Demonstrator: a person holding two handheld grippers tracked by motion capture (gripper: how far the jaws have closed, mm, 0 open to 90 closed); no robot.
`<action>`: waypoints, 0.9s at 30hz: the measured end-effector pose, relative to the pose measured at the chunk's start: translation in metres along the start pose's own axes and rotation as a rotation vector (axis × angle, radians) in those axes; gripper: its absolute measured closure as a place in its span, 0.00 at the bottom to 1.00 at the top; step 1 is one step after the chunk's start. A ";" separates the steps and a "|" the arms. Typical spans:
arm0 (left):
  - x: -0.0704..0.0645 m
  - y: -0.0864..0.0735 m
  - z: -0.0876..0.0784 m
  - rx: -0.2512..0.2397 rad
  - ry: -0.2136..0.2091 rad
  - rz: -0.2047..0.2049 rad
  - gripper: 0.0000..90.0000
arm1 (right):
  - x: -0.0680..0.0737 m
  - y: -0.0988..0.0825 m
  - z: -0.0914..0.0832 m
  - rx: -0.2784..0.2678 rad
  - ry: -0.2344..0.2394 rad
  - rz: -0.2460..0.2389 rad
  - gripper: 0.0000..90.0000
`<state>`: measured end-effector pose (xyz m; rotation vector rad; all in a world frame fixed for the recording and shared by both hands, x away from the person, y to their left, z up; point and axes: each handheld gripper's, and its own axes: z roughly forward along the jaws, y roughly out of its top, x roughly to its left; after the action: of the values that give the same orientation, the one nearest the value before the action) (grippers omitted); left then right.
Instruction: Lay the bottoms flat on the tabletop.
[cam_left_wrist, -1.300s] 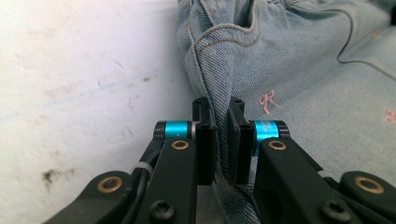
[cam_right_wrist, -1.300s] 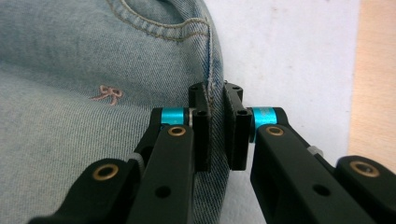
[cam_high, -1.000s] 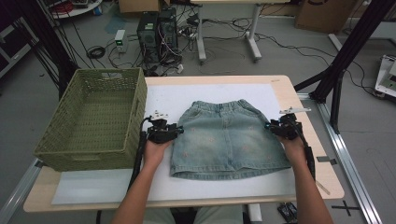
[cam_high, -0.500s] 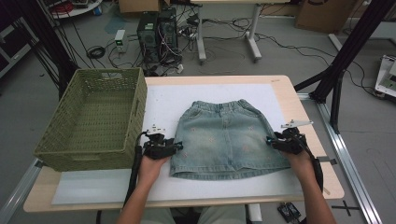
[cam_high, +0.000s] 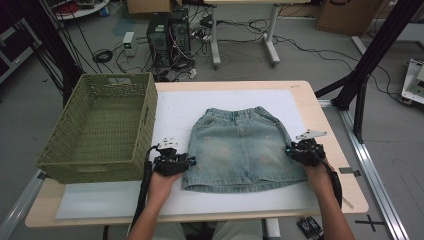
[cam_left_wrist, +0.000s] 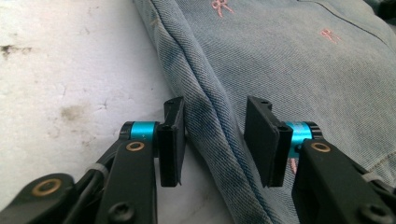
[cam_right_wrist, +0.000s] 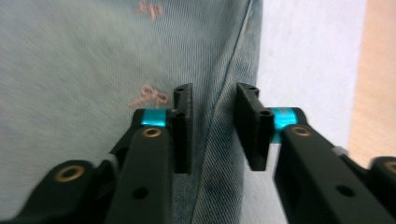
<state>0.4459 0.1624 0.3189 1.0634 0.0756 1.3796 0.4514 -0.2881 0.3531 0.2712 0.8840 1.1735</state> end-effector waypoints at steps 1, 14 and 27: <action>-0.001 0.000 0.001 0.010 -0.007 0.008 0.71 | -0.002 0.000 0.001 -0.002 0.011 0.021 0.81; 0.001 -0.003 -0.006 0.013 -0.009 0.028 0.94 | -0.023 -0.006 -0.012 -0.005 0.029 0.155 0.98; -0.001 -0.009 -0.020 0.013 -0.071 0.021 0.62 | -0.011 -0.021 -0.041 -0.051 0.051 0.125 0.69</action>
<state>0.4402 0.1741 0.3011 1.1258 0.0219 1.3607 0.4349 -0.3159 0.3187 0.2591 0.8904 1.3221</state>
